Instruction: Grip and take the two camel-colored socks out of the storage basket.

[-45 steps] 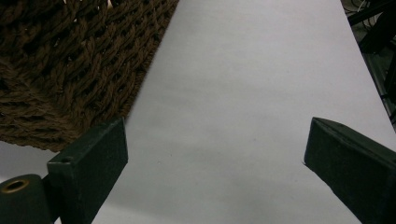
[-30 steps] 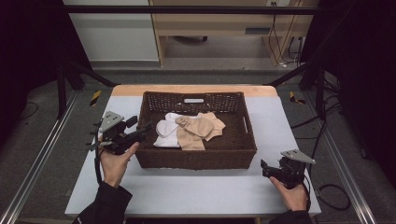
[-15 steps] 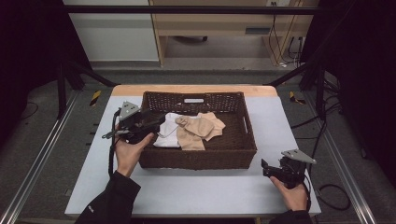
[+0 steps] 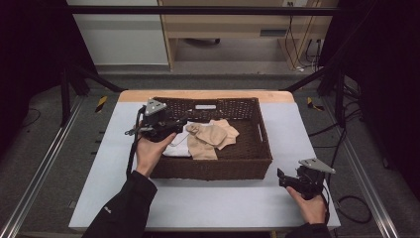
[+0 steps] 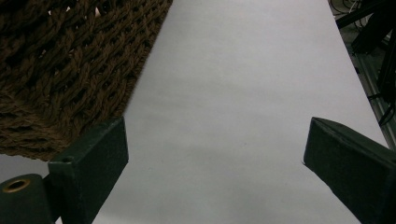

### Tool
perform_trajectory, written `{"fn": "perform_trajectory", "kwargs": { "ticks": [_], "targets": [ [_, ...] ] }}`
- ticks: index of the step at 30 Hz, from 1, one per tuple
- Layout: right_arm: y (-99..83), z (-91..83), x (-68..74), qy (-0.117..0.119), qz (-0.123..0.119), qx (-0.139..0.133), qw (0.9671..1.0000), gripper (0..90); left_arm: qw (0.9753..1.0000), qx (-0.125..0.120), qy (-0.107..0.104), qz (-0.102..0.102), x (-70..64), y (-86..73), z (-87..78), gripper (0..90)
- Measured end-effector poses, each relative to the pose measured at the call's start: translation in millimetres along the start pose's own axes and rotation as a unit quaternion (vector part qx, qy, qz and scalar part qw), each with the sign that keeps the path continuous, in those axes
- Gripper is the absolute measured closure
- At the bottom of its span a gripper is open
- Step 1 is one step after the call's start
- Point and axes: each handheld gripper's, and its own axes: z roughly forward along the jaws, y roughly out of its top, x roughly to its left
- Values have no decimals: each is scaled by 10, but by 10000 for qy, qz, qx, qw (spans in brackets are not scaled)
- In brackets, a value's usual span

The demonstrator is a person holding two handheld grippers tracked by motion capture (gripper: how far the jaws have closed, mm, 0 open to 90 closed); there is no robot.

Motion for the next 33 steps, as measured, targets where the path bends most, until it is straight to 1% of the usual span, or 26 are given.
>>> {"fn": "perform_trajectory", "kwargs": {
  "ticks": [2,3,4,7,8,9,11,14,16,18,22,25,27,28,30,33],
  "targets": [
    [0,-1,-2,-3,7,-4,10000,66,10000,-32,16,16,-1,7,31,373],
    [1,1,-6,-5,14,-2,10000,66,9999,-97,33,10,5,13,91,373],
    [1,2,-8,-6,18,1,10000,66,10000,-88,31,-7,8,15,123,373],
    [1,9,-14,-20,26,17,10000,67,10000,33,69,30,15,22,230,373],
    [0,10,-15,-19,24,19,10000,66,10000,33,69,30,15,22,230,373],
    [0,9,-15,-20,22,23,10000,66,9999,76,72,5,21,32,294,373],
    [0,9,-17,-23,30,21,10000,66,9999,115,89,-34,31,35,352,374],
    [0,14,-16,-14,42,40,10000,66,9997,197,126,14,37,29,458,374],
    [-1,20,-17,-16,16,37,10000,66,9997,216,149,0,41,13,526,374],
    [-1,21,-18,-12,-2,40,10000,66,9995,235,223,72,57,-12,601,374],
    [1,23,-23,-6,16,51,10000,67,9989,330,320,33,78,-75,744,377],
    [0,27,-20,-10,-2,52,10000,66,9986,374,372,79,82,-122,847,384],
    [1,29,-16,-7,-6,57,10000,67,9985,368,398,85,82,-136,877,393],
    [1,31,-15,-2,3,69,10000,67,9982,424,408,118,83,-167,937,400],
    [1,33,-15,-3,4,74,10000,67,9978,499,421,133,85,-200,991,401],
    [1,31,-15,-8,4,77,10000,68,9966,684,409,199,102,-242,1048,417]
  ]
}}
